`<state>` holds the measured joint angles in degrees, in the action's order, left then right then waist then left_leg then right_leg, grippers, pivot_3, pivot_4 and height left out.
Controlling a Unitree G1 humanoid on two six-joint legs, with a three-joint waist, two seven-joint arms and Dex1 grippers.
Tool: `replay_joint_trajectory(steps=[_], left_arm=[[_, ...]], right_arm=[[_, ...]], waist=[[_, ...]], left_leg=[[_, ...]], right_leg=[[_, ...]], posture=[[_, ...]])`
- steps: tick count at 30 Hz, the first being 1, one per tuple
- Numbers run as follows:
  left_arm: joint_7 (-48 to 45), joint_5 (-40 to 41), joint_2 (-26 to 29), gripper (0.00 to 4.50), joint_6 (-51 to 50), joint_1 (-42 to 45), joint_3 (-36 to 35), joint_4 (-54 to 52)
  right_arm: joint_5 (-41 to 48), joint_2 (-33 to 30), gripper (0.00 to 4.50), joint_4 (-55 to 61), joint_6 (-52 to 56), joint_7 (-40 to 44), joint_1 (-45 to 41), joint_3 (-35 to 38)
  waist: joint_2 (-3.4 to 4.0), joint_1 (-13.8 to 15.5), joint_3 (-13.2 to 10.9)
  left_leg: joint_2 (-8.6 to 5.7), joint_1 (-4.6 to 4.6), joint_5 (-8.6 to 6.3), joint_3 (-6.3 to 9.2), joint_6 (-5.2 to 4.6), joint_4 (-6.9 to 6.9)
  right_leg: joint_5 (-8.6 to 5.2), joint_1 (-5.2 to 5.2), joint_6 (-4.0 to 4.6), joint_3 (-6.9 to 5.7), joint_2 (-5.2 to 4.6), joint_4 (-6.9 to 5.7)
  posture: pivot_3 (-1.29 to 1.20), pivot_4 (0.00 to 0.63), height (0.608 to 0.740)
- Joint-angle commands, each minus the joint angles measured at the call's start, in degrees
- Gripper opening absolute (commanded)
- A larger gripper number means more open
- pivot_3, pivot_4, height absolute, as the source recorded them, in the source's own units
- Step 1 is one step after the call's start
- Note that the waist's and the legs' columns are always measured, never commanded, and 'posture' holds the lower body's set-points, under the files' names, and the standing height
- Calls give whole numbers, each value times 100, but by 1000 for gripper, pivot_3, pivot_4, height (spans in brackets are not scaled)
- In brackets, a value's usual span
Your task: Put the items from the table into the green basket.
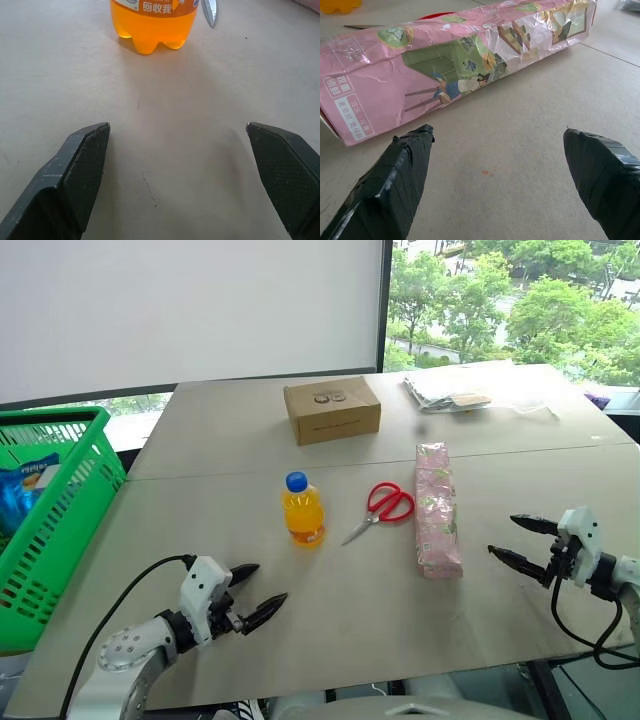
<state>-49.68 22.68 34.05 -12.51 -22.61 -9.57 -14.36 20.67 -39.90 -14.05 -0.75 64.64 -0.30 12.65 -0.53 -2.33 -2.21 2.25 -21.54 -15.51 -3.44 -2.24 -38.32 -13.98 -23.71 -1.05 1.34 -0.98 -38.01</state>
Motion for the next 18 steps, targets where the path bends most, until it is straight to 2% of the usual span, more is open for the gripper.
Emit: replay_joint_trajectory(steps=[1,18], left_arm=[[-15,260,-12,4500,-62,82,-188,-146],[-88,336,-8,4500,-148,154,-179,-114]], right_arm=[[35,-81,4466,33,-136,36,-100,81],[25,-168,4466,-43,-128,108,-208,77]], waist=[[-1,1,0],[-1,-1,-2]], left_leg=[[0,0,0,0,0,0],[0,0,0,0,0,0]], right_leg=[[0,0,0,0,0,0],[0,0,0,-2,1,0]], posture=[[-32,27,724],[-31,20,724]])
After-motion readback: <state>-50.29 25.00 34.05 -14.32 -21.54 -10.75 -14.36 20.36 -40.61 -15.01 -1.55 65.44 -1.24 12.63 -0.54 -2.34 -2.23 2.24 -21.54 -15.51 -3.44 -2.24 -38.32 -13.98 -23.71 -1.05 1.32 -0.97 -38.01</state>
